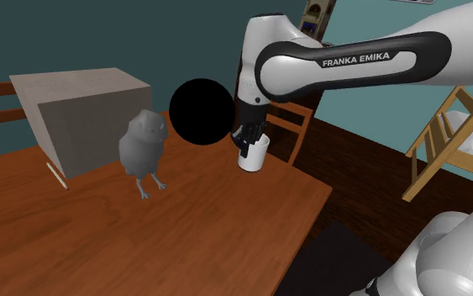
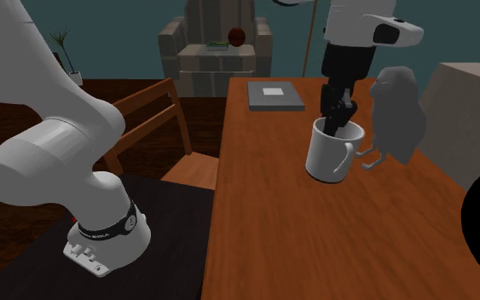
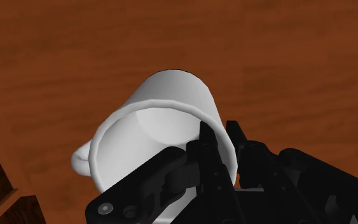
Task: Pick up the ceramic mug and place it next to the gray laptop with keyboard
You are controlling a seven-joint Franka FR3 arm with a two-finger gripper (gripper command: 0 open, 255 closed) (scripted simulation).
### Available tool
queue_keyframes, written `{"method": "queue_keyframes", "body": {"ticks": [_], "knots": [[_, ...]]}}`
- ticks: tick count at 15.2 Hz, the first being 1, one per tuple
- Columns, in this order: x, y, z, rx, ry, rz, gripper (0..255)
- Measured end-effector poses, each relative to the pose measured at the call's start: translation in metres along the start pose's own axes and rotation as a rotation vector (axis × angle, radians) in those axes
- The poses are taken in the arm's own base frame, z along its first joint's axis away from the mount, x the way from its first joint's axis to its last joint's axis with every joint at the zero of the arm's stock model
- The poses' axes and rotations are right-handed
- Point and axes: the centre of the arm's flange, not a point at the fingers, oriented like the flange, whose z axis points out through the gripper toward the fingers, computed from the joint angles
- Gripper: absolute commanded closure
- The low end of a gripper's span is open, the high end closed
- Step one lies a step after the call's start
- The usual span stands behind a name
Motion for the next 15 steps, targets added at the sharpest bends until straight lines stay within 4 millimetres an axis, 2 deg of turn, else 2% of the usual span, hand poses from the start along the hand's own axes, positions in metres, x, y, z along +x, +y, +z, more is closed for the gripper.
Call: {"method": "queue_keyframes", "body": {"ticks": [4,5,15], "knots": [[-0.001,0.003,-0.020,0.000,0.000,0.000,255],[-0.003,-0.003,-0.023,0.000,0.000,0.000,255],[-0.037,-0.125,-0.032,0.000,0.000,-0.002,255]]}}
